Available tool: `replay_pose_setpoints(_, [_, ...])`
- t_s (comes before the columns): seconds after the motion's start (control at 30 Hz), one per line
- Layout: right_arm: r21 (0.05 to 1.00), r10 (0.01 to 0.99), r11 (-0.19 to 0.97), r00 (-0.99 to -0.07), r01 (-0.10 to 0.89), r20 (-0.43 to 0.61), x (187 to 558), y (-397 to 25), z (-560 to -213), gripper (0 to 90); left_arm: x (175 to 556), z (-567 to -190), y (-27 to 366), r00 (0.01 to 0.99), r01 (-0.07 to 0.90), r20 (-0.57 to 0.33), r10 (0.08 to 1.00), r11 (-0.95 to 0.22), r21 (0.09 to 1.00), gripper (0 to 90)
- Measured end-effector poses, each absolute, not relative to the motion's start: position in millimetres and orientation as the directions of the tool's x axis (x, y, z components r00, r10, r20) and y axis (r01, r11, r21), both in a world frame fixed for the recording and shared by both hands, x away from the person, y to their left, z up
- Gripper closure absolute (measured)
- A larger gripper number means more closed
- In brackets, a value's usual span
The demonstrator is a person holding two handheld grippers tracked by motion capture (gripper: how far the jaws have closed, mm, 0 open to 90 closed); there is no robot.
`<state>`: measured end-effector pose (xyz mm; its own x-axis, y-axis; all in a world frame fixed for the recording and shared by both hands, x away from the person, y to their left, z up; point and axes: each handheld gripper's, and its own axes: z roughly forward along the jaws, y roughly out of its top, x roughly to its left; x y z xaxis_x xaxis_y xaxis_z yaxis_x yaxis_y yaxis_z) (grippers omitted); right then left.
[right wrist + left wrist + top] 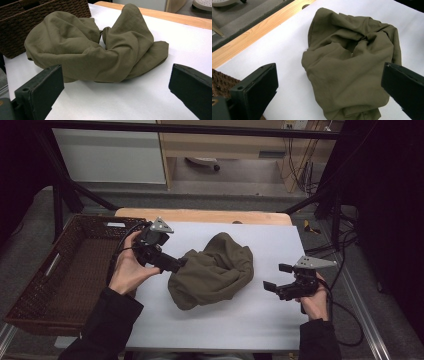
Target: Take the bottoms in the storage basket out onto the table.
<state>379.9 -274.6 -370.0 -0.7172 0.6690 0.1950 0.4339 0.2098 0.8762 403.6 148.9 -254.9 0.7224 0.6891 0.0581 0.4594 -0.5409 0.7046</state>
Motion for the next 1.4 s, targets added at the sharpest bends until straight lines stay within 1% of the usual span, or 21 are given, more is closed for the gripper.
replay_pose_setpoints(0.2, [0.876,0.669,0.21,-0.717,0.435,0.196,379.6,-275.1,-369.6,0.5,401.7,-254.9,158.2,0.707,0.467,0.063,0.704,-0.533,0.705,0.8])
replay_pose_setpoints(0.63, [0.874,0.669,0.213,-0.717,0.436,0.195,380.0,-274.5,-370.2,0.5,398.7,-259.8,172.9,0.684,0.497,0.031,0.729,-0.496,0.712,0.8])
replay_pose_setpoints(0.73, [0.875,0.67,0.211,-0.716,0.436,0.195,380.0,-274.5,-370.3,0.5,396.6,-261.1,173.5,0.684,0.495,0.037,0.729,-0.5,0.71,0.8])
replay_pose_setpoints(0.87, [0.875,0.67,0.21,-0.716,0.435,0.195,380.0,-274.5,-370.3,0.5,396.1,-267.5,180.9,0.662,0.509,0.059,0.747,-0.506,0.697,0.7])
replay_pose_setpoints(1.1, [0.872,0.67,0.217,-0.717,0.438,0.193,380.9,-273.3,-371.8,0.5,394.7,-279.1,196.5,0.648,0.526,0.026,0.761,-0.472,0.708,1.2])
replay_pose_setpoints(1.4, [0.872,0.673,0.216,-0.714,0.439,0.193,380.7,-274.0,-371.8,0.5,391.5,-291.2,211.6,0.635,0.539,0.016,0.772,-0.458,0.707,1.2])
